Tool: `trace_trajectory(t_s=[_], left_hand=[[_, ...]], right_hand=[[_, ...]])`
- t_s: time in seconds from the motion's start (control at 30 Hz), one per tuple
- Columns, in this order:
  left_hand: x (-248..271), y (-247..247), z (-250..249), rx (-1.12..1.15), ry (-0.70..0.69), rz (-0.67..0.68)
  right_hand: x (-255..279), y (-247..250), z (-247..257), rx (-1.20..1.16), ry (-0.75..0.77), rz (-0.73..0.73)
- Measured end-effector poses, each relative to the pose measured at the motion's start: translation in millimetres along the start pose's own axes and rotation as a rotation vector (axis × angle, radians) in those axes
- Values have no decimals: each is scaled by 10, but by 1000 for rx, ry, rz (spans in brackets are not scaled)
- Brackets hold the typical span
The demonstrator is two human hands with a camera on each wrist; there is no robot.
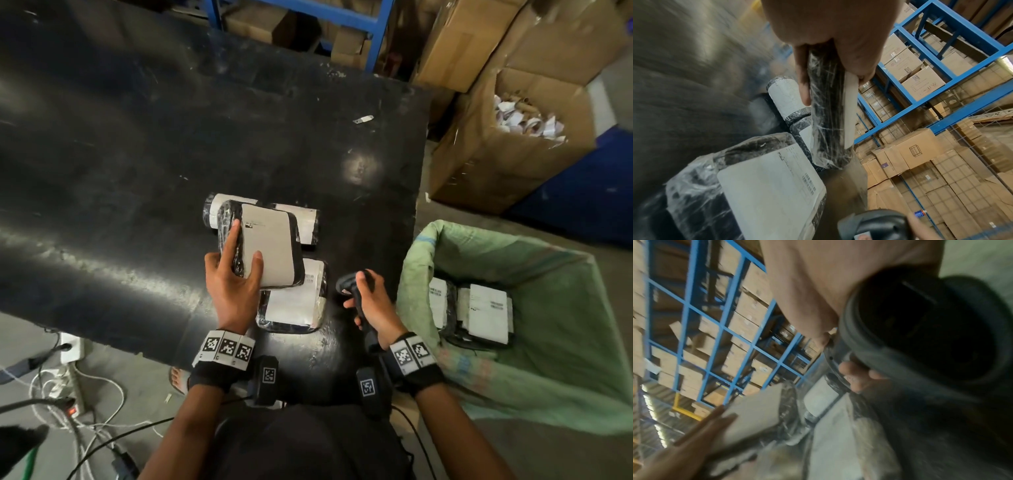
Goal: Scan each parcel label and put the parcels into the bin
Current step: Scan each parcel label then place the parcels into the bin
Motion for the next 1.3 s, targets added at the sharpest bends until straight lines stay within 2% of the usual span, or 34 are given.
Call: trace_trajectory(t_s=[0.2,0.27,0.37,0.47,0.5,0.57,0.67,0.83,1.03,1.1,1.2,1.3], left_hand=[[82,-6,10,-15,44,28],[102,-17,-18,-4,57,43],[124,-26,-80,18,59,61],[126,-48,-155,11,47,74],[127,-61,-179,9,46,81],[136,-101,-226,6,50,96],[171,-205,-304,30,56,140],[275,-499,-476,214,50,313],[521,-808,-777,408,122,469],[629,-939,-873,412,124,528],[818,-1160,-1006,383,91,694],[1002,-1429,-1135,103,-37,825]], right_hand=[[-220,-218,-345,-176,27,-72],[-292,-288,-491,-168,39,-98],[-304,-318,-570,-62,49,-108],[-271,-177,-477,222,8,-163],[-251,-116,-435,283,33,-202],[-180,-20,-281,303,214,-243],[-72,40,-22,176,430,-141],[40,44,251,48,497,36],[146,379,311,-42,500,-104],[209,584,286,-15,515,-146],[326,991,231,-55,469,-174],[461,1541,194,-5,447,-241]])
Point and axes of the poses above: each hand's wrist, its own x-axis away from the middle knuckle, its own y-axis out of the back of the hand, z = x × y, the point moved 1 cm from there along -x, towards the middle knuckle, and after that the axes turned 13 degrees about y, right-handed, at the moved point
